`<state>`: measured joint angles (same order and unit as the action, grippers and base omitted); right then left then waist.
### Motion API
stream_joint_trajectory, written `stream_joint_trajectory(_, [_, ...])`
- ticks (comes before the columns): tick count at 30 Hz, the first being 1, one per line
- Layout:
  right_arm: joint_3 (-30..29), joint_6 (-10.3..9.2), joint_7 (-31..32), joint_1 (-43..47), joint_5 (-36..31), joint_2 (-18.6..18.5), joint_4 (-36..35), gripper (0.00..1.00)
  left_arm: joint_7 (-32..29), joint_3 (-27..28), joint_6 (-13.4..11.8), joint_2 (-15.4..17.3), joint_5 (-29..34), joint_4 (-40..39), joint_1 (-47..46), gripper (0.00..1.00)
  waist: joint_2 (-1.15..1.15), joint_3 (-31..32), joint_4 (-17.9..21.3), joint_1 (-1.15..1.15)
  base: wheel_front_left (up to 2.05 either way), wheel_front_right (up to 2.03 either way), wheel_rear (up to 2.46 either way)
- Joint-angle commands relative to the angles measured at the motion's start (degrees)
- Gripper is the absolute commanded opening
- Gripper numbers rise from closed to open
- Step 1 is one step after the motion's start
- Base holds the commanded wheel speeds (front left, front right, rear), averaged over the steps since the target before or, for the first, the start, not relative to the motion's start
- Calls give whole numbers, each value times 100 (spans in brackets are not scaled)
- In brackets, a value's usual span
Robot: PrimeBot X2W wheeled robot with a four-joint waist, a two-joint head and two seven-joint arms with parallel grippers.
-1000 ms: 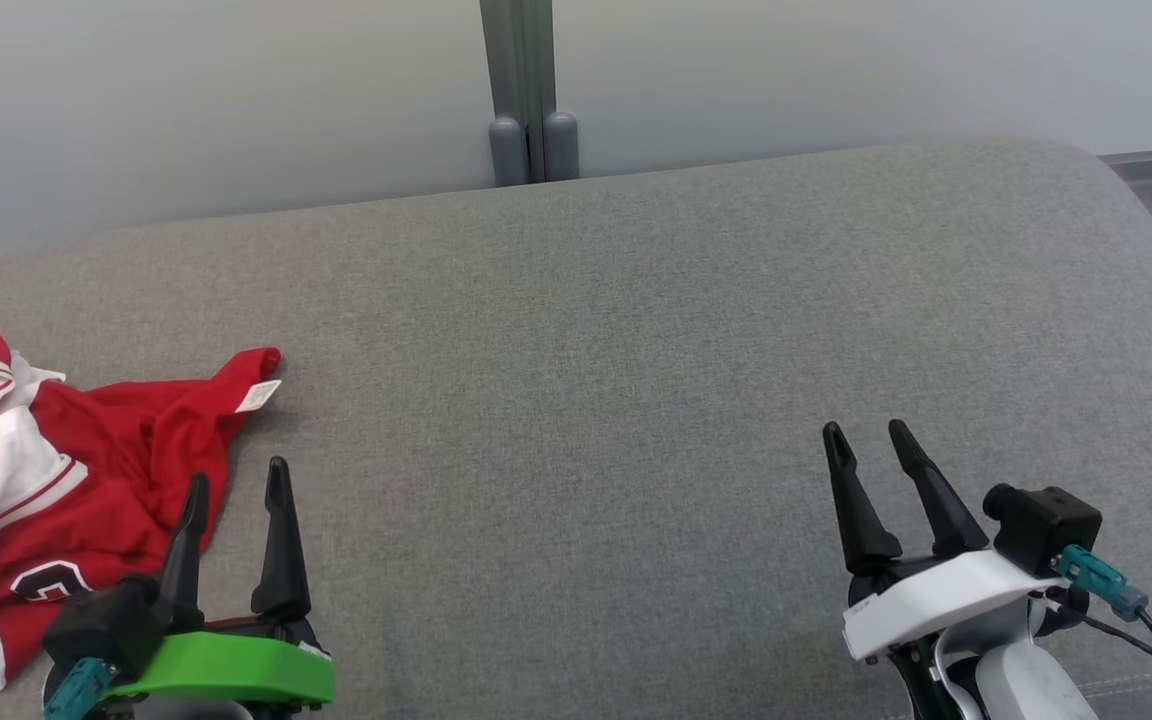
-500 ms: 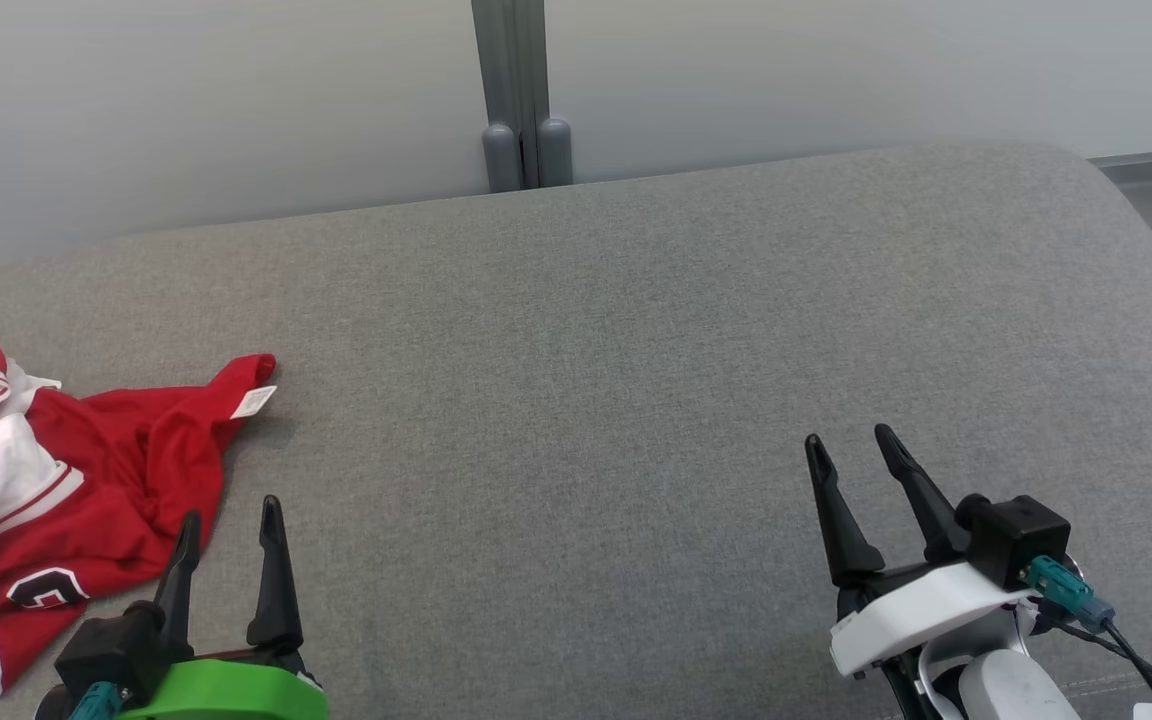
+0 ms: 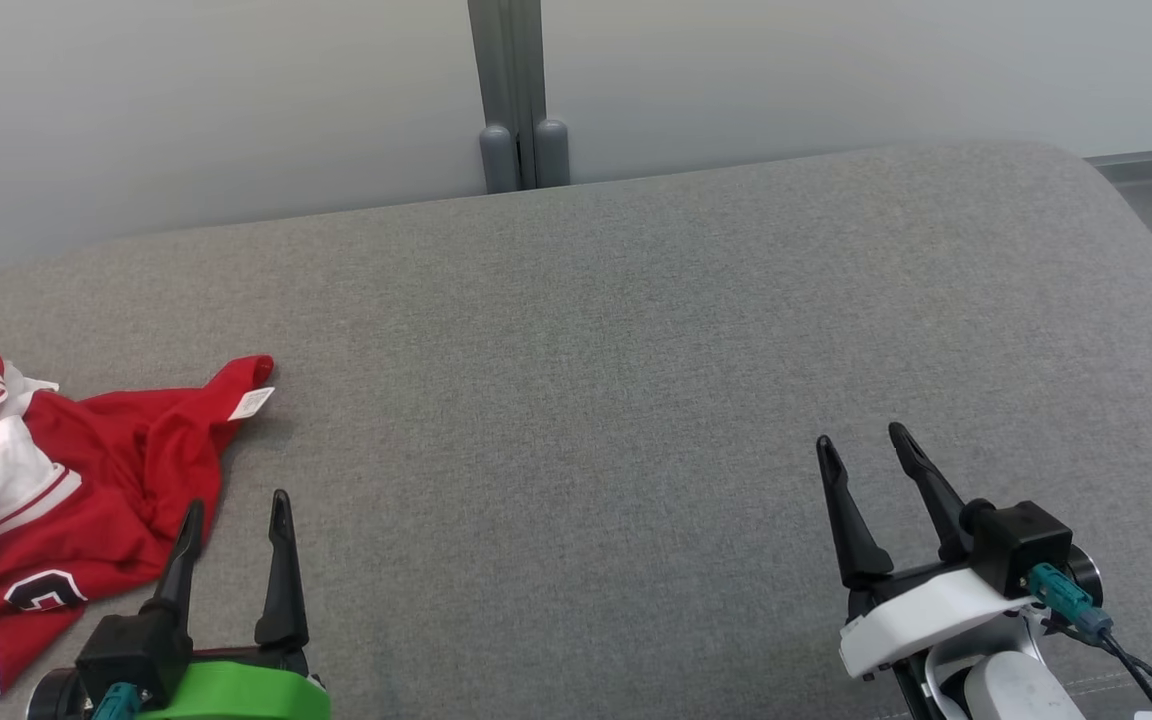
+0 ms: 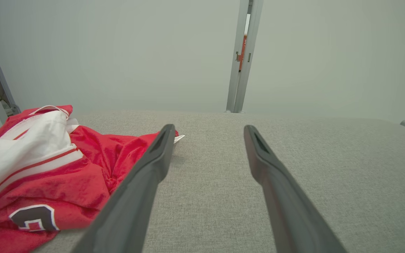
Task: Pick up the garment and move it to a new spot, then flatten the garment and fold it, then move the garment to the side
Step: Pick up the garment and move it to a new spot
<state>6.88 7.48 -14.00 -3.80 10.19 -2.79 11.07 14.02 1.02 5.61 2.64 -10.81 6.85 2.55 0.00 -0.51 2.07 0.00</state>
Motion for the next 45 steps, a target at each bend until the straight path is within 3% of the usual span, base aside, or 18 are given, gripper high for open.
stream_joint_trajectory(1, [23,2,-47,35,-115,-16,9,100,40,0,25,41,106,-44,44,100,0,-3,2,0,0,0,0])
stream_joint_trajectory(9, [59,2,-134,30,-428,-19,54,100,132,-26,8,43,423,-60,86,100,0,-4,22,0,0,0,0])
stream_joint_trajectory(30, [27,1,-123,178,-483,-18,63,100,115,-52,16,42,446,66,127,100,0,123,-69,0,0,0,0])
stream_joint_trajectory(38, [95,1,-123,279,-440,-18,28,100,114,-81,-82,41,491,152,152,100,0,153,-564,0,0,0,0])
stream_joint_trajectory(45, [182,1,-123,371,-400,-18,-13,100,114,-6,-134,41,520,128,216,100,0,178,-1264,0,0,0,0])
